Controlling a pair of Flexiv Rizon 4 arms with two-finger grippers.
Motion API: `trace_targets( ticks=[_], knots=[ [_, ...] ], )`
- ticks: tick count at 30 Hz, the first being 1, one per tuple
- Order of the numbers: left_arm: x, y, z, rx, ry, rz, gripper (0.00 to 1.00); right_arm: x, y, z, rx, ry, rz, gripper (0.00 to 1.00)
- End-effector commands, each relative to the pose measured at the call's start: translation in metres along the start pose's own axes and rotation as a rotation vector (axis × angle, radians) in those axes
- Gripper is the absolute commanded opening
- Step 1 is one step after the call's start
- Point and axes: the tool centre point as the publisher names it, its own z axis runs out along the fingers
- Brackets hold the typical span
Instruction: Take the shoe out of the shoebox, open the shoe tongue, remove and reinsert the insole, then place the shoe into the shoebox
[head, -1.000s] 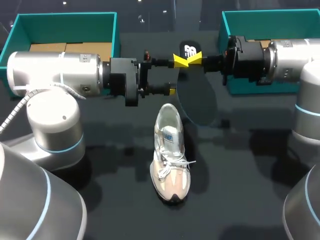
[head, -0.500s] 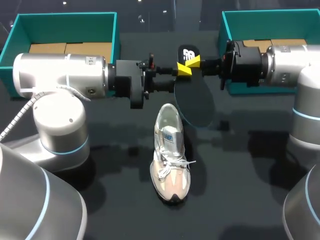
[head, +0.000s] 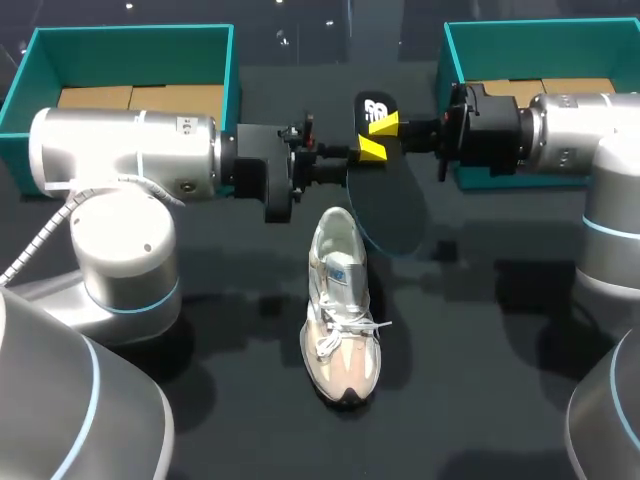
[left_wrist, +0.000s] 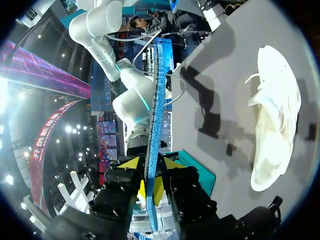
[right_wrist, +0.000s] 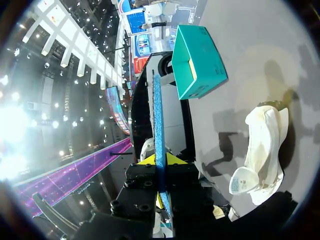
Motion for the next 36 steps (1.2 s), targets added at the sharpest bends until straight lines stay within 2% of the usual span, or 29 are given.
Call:
trace_targets(
  ticks=[1,7,8,9,10,23,30,32,34,36],
  knots=[
    [0.001,0.000,0.004,-0.006,0.003,0.002,0.00,-0.001,0.000,0.001,0.000,-0.002,0.003,0.00],
    [0.001,0.001,0.001,-0.012,0.000,0.004,0.00,-0.001,-0.001,0.001,-0.004,0.001,0.003,0.00],
    [0.001,0.001,0.000,-0.013,-0.001,0.003,0.00,-0.002,-0.002,0.001,-0.005,0.002,0.003,0.21],
    [0.000,0.001,-0.002,-0.014,-0.003,0.003,0.00,-0.002,-0.002,0.000,-0.005,0.005,-0.002,0.46],
    [0.000,0.000,-0.005,-0.015,-0.005,0.002,0.00,-0.001,-0.003,-0.002,-0.007,0.006,-0.007,1.00],
    [-0.006,-0.006,-0.061,-0.068,-0.043,-0.157,0.00,-0.002,-0.018,-0.029,0.037,0.034,-0.155,1.00],
    [-0.015,-0.001,-0.079,-0.108,-0.058,-0.471,0.00,-0.004,-0.020,-0.035,0.034,0.039,-0.173,1.00],
    [-0.018,0.004,-0.082,-0.103,-0.053,-0.634,0.00,-0.004,-0.020,-0.035,0.034,0.039,-0.173,1.00],
    [-0.020,0.011,-0.082,-0.048,-0.037,-0.836,0.00,-0.004,-0.020,-0.035,0.034,0.039,-0.173,1.00],
    [-0.020,0.011,-0.082,-0.048,-0.037,-0.836,0.00,-0.004,-0.020,-0.035,0.034,0.039,-0.173,1.00]
  ],
)
